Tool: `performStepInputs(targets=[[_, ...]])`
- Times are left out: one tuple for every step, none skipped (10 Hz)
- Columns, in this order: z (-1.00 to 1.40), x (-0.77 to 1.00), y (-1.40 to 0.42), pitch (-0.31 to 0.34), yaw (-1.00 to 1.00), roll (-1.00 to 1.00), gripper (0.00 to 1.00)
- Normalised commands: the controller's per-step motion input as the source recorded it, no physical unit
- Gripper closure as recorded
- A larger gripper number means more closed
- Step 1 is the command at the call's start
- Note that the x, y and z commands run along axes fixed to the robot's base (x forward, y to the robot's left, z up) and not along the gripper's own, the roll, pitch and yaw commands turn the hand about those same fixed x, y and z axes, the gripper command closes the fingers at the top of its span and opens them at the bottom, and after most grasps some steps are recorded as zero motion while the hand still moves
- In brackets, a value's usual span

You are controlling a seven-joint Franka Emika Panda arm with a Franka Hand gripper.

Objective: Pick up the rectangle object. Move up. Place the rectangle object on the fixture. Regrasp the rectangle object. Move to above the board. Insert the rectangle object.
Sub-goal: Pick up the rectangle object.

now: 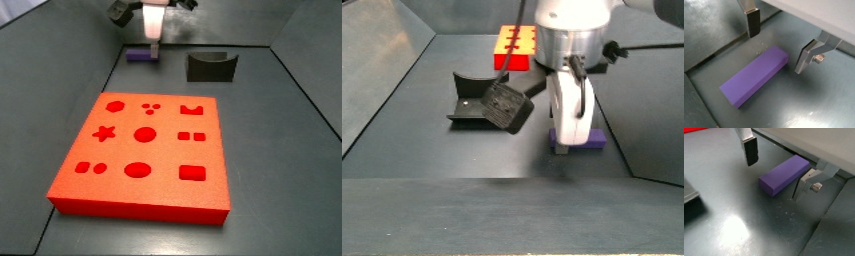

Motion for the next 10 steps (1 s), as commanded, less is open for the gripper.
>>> performStepInputs(targets=[[-0.19,-0.44,0.00,-0.179,-0.05,-0.22,0.00],[-0.25,-0.34,0.00,-0.187,0.00,-0.20,0.00],[-0.26,-0.20,0.00,-0.149,0.00,-0.15,0.00],[-0.29,-0.13,0.00,-0.114,0.00,-0.13,0.00],[-0.24,0.00,0.00,-0.024,0.00,-0.13,0.00],[-0.31,0.00,0.00,-0.040,-0.11,-0.18,0.00],[-0.24,0.00,0.00,-0.043,-0.12,-0.18,0.00],[-0.05,0.00,0.09,-0.060,-0.03,-0.14,0.00],[0.00,0.00,0.00,0.000,0.00,0.00,0.00],[0.00,0.00,0.00,0.000,0.00,0.00,1.00]])
